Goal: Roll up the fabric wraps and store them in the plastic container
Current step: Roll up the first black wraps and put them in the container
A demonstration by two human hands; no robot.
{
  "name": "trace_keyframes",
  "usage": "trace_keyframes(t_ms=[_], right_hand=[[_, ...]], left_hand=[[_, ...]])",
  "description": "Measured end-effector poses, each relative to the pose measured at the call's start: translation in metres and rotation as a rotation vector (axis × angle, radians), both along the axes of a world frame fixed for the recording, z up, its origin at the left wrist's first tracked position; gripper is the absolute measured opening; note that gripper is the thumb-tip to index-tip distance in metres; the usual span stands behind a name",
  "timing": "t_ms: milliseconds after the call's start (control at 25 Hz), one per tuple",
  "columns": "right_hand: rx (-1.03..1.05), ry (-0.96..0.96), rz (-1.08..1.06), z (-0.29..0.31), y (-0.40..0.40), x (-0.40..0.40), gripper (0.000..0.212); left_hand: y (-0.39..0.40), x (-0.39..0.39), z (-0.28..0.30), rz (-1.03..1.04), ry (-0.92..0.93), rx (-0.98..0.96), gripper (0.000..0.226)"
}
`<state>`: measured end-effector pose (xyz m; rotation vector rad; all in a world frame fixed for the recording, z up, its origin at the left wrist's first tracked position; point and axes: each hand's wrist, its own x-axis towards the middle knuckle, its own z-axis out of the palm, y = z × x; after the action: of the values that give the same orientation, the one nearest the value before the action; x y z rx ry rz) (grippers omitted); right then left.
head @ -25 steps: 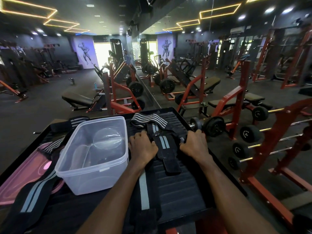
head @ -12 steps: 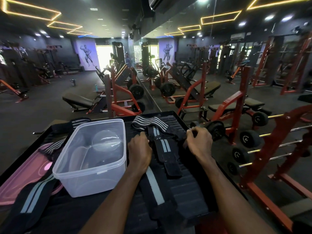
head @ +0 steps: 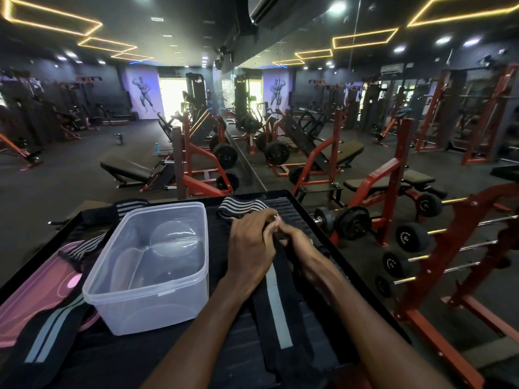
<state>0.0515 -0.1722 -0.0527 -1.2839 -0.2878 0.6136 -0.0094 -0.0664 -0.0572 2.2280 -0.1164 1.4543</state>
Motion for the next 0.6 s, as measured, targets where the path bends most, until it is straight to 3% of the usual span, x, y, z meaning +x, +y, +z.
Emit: trace_keyframes(t_ms=[80, 200, 320, 400, 520, 600], right_hand=[[0.072, 0.157, 0.045, 0.006, -0.007, 0.002, 0.035], [0.014, 0.148, 0.090, 0.004, -0.015, 0.002, 0.025], [0.111, 0.172, 0.083, -0.002, -0.012, 0.004, 0.026], [0.175, 0.169, 0.050, -0.004, -0.012, 0.011, 0.027], [0.169, 0.109, -0.076, -0.005, -0.012, 0.019, 0.020], [0.092, 0.063, -0.139, -0.005, -0.013, 0.021, 0.026]], left_hand=[[-0.006, -0.003, 0.000, -0.145, 0.011, -0.018, 0.020], [-0.012, -0.009, 0.005, -0.316, 0.026, -0.197, 0.020], [-0.007, -0.007, 0.009, -0.182, 0.035, -0.514, 0.014], [0.003, -0.001, 0.008, -0.066, 0.255, -0.745, 0.019], [0.007, 0.002, 0.010, -0.204, 0.554, -1.099, 0.018], [0.009, 0.001, 0.012, -0.311, 0.654, -1.194, 0.007]])
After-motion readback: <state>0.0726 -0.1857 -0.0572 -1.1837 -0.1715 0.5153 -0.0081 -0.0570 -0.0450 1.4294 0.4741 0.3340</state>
